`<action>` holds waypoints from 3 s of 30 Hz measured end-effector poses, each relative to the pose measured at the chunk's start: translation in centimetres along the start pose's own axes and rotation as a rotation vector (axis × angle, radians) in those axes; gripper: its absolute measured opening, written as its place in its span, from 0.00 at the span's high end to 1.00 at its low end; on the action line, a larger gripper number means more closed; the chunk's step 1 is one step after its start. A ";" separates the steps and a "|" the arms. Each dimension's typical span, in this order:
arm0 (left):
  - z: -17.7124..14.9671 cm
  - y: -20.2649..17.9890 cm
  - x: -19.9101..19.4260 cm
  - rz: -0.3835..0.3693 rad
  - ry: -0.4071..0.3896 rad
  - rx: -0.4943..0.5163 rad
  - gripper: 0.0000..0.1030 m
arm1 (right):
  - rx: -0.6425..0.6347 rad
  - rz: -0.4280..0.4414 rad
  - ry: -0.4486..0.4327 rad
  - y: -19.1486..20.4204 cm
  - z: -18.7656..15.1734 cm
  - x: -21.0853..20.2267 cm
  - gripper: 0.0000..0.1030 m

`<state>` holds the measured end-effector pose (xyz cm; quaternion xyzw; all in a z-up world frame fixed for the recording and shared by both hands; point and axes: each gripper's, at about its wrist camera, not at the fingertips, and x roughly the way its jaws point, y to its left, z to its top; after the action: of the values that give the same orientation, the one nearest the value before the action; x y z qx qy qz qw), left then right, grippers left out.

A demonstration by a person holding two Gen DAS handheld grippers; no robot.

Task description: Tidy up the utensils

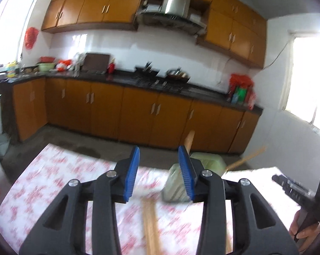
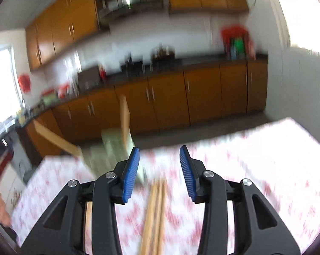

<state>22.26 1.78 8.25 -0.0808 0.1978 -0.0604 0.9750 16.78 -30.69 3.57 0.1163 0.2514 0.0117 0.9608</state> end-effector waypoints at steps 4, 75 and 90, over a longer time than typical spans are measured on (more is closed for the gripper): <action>-5.3 1.4 1.4 0.049 0.150 0.044 0.62 | 0.000 0.033 0.268 -0.9 -7.1 4.2 0.81; -16.5 7.3 7.0 0.120 0.490 -0.009 0.90 | -0.077 -0.132 0.337 -1.7 -11.7 7.0 0.91; -16.6 7.4 7.0 0.119 0.489 -0.009 0.90 | -0.077 -0.132 0.337 -1.7 -11.6 7.1 0.91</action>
<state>22.75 5.73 -10.82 -0.0565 0.4326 -0.0197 0.8996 17.22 -29.23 -10.06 0.0590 0.4152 -0.0223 0.9075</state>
